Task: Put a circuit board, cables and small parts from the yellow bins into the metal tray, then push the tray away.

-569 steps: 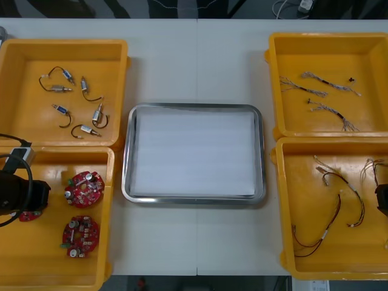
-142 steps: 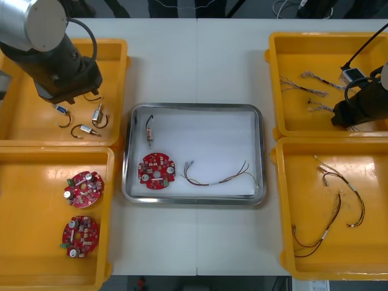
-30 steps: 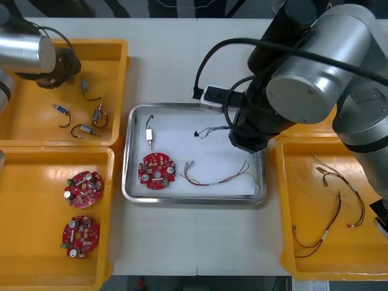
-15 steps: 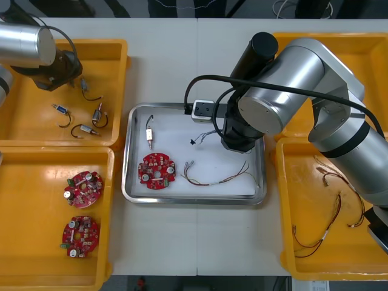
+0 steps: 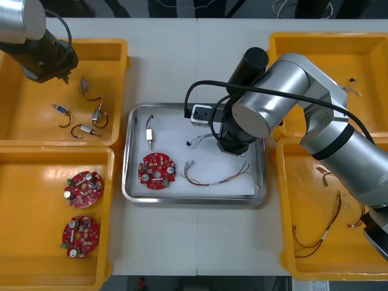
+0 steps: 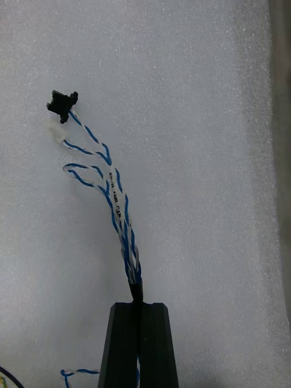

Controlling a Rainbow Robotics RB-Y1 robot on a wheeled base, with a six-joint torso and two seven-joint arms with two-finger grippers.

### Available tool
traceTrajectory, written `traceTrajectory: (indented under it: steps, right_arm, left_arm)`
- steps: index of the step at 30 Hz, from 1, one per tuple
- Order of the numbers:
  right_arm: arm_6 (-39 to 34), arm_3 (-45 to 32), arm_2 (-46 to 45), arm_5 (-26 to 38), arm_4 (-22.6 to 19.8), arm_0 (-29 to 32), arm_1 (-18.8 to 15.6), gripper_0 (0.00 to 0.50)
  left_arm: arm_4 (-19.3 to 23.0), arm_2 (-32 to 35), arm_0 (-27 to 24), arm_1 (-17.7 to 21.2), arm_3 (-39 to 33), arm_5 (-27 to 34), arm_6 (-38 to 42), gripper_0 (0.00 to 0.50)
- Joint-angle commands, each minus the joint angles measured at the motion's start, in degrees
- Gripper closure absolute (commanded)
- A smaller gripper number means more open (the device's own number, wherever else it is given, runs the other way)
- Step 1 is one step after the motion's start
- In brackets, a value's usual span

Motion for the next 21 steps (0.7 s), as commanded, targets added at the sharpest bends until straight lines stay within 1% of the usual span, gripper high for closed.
traceTrajectory:
  steps: [1,5,6,7,8,9,10,14,17,21]
  right_arm:
    - [-0.50,0.69,2.09,-1.86,0.39,-2.22,1.20,0.500]
    - [-0.59,0.69,2.17,-1.86,0.30,-2.04,1.29,0.500]
    - [-0.59,0.69,2.09,-1.86,0.30,-1.96,1.29,0.494]
    - [-0.68,0.69,2.09,-1.86,0.39,-1.96,1.29,0.471]
    - [-0.59,0.69,2.09,-1.86,0.30,-1.96,1.29,0.330]
    - [-0.68,0.69,2.09,-1.86,0.47,-1.96,1.29,0.134]
    - [-0.86,0.52,2.09,-1.86,0.47,-1.96,1.29,0.000]
    - [-1.30,-0.10,1.74,-1.51,0.56,-1.96,1.29,0.000]
    - [-1.73,-1.15,1.03,-0.10,0.65,-1.96,1.29,0.000]
    - [-2.53,-3.88,-0.37,4.38,0.74,-1.96,1.29,0.000]
  left_arm:
    - [-0.42,2.85,2.23,2.73,-8.15,5.95,-4.09,0.498]
    - [-0.51,3.55,4.43,2.91,-15.27,11.13,-3.57,0.500]
    - [-0.42,3.64,4.78,2.82,-16.50,12.10,-3.48,0.500]
    - [-0.42,3.64,5.04,2.82,-17.29,12.72,-3.39,0.499]
    - [-0.33,3.64,5.39,2.82,-18.96,13.95,-3.22,0.500]
    - [-0.07,3.64,5.75,2.82,-20.28,15.09,-3.04,0.500]
    - [0.28,3.64,6.10,2.82,-21.60,16.23,-2.78,0.500]
    - [1.69,3.64,6.89,2.82,-25.73,19.22,-1.99,0.500]
    - [2.57,3.64,7.77,2.82,-29.07,21.15,-1.19,0.500]
    - [3.53,3.64,9.00,2.65,-32.94,22.82,-0.05,0.500]
